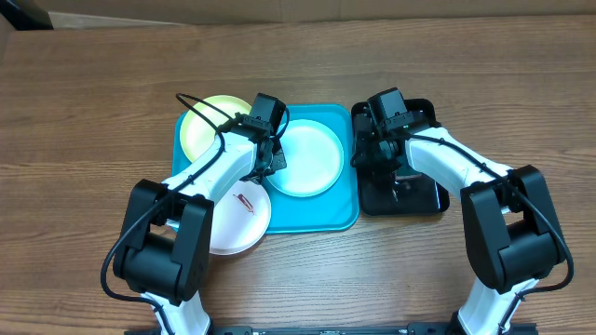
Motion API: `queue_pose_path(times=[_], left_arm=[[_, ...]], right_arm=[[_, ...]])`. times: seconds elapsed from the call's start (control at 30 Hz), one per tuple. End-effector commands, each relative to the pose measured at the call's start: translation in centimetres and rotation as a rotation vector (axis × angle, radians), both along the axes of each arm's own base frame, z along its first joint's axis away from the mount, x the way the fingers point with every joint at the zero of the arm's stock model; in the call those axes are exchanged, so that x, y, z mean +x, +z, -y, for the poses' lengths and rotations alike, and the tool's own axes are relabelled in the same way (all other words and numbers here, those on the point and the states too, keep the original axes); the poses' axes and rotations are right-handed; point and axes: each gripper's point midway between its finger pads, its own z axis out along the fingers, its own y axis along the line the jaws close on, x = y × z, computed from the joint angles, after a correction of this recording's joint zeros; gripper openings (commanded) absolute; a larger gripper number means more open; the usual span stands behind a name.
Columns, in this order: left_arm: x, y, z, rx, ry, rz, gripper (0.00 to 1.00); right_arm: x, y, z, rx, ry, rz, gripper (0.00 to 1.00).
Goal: Clean dirty plates on tray and stack at the side
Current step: 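Lower the sponge into the black tray and release it, then lift the right gripper away to the right side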
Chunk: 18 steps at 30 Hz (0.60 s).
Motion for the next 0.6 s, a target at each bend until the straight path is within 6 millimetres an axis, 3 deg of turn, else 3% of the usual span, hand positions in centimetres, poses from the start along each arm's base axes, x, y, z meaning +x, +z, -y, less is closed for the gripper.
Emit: queue_pose_path(times=[0.0, 0.23, 0.4, 0.57], left_arm=[[-0.1, 0.0, -0.6, 0.023, -0.004, 0.004, 0.04], [-0.1, 0.0, -0.6, 0.024, -0.004, 0.004, 0.09], [-0.1, 0.0, -0.6, 0.027, -0.003, 0.004, 0.08], [-0.1, -0.1, -0.6, 0.028, -0.002, 0.003, 0.09]], right_arm=[[1.4, 2.8, -0.1, 0.006, -0.012, 0.070, 0.04], [2.5, 6.3, 2.4, -0.046, -0.069, 0.121, 0.08], [3.6, 8.1, 5.9, -0.055, -0.128, 0.142, 0.08], [4.2, 8.1, 10.4, -0.080, -0.194, 0.137, 0.17]])
